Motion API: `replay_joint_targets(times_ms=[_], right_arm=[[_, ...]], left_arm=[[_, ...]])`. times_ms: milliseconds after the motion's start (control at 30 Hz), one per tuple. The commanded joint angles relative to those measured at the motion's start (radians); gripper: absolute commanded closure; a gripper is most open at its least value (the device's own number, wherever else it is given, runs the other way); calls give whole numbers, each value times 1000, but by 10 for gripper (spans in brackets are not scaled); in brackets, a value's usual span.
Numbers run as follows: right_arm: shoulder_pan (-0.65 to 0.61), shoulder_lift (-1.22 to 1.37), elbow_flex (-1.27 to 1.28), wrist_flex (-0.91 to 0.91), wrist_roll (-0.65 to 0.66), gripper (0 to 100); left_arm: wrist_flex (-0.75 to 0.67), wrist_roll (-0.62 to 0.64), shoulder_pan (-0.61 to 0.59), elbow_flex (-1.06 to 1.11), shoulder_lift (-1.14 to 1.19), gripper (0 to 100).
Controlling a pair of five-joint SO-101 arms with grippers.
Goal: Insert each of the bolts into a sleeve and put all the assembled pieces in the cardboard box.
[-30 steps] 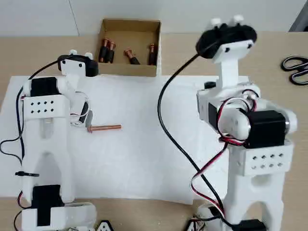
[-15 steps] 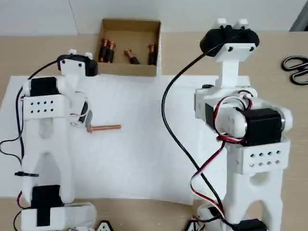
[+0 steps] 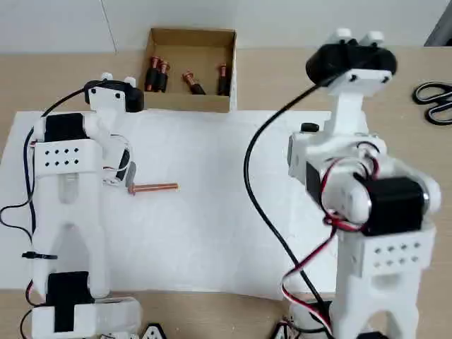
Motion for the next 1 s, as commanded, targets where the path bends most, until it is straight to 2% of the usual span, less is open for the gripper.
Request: replay_joint_targets(times_ms=[0,100,233,500,667,733,867,967], right_arm=[[4,-31,-28,-12,-9,970],[4,-31,18,-19,-8,966],[12,-31,141,-94,8,966],[85,-31,333,-220,64,967],[116,-33,338,-211,64,969],[117,-33,338,-211,64,969],[117,-33,338,-211,64,969],[117,-33,338,-211,64,969]], left_arm=[[8,8,2,-4,-35,881],[11,35,2,-4,-37,881],[15,161,12,5,-34,881],[-23,187,180,188,-34,885],[-199,611,207,191,-34,885],[-233,726,209,205,-34,881],[-311,786,198,251,-34,881],[-308,807,192,260,-41,881]])
